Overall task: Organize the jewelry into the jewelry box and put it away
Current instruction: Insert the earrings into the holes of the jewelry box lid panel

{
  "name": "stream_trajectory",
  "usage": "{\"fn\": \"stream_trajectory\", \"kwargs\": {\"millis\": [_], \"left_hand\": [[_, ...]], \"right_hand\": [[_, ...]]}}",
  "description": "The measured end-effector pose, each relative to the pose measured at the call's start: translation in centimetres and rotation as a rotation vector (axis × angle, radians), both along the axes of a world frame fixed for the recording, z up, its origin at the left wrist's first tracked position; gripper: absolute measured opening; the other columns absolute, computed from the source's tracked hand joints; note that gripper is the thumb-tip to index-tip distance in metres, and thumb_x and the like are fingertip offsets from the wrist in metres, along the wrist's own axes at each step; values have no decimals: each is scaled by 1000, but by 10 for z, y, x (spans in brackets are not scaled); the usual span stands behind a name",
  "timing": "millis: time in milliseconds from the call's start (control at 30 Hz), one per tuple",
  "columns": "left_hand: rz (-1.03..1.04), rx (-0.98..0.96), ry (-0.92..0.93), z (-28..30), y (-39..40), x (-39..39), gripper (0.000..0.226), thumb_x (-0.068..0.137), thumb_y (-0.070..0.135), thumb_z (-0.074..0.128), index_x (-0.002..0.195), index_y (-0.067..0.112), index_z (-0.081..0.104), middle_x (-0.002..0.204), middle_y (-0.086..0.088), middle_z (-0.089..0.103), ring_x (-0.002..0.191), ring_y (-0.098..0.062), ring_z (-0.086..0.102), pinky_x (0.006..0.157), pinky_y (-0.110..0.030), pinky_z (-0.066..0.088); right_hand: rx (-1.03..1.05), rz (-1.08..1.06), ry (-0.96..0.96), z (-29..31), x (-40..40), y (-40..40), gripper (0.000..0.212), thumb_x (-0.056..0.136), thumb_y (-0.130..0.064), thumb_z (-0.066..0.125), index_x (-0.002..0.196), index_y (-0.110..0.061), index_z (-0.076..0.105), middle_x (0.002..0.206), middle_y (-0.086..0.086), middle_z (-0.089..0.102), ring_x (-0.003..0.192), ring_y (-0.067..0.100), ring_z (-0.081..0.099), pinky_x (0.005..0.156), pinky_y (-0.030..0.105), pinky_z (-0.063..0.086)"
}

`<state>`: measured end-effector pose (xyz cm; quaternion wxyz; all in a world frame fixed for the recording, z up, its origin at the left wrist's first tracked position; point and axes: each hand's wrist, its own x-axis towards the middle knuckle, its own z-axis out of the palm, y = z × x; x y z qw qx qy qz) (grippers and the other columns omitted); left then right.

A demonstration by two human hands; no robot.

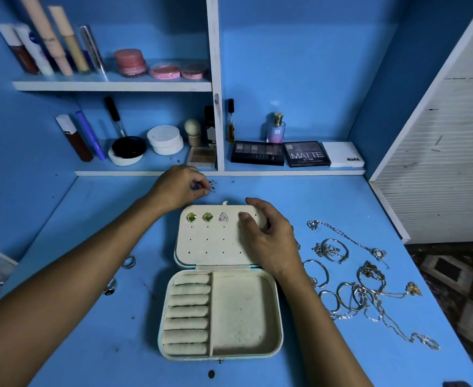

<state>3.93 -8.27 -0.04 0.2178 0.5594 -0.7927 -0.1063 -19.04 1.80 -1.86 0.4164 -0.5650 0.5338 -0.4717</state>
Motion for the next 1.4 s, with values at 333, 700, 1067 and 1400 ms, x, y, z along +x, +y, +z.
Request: {"fn": "stream_trajectory", "kwargs": {"millis": [333, 700, 1067, 1400], "left_hand": [[-34, 1, -11, 0, -3, 1, 13, 80, 18, 81, 93, 17, 80, 84, 7, 64, 76, -12, 59, 76, -31, 52], [-36, 23, -62, 4, -6, -2, 5, 78, 23, 81, 79, 20, 77, 75, 12, 60, 76, -14, 60, 77, -38, 53], [8, 57, -66, 4, -9, -12, 11, 77, 14, 76, 69, 18, 69, 72, 5, 61, 70, -14, 56, 73, -37, 53], [148, -14, 47, 11, 4, -10, 4, 75, 9, 72, 75, 10, 69, 71, -1, 68, 68, -17, 61, 66, -24, 45]], "right_hand": [[10, -5, -6, 3, 0, 1, 21, 95, -26, 65, 115, -32, 66, 57, -16, 46, 45, 8, 30, 50, 14, 34], [-10, 8, -1, 4, 0, 1, 20, 95, -27, 65, 113, -35, 65, 65, 1, 57, 48, 12, 33, 52, 21, 39], [9, -4, -1, 3, -1, 1, 17, 95, -28, 65, 111, -31, 67, 50, -13, 36, 45, 10, 29, 47, 16, 32], [9, -25, 52, 7, 1, 2, 26, 86, -43, 71, 110, -34, 66, 55, -10, 35, 48, 9, 30, 49, 18, 33]]}}
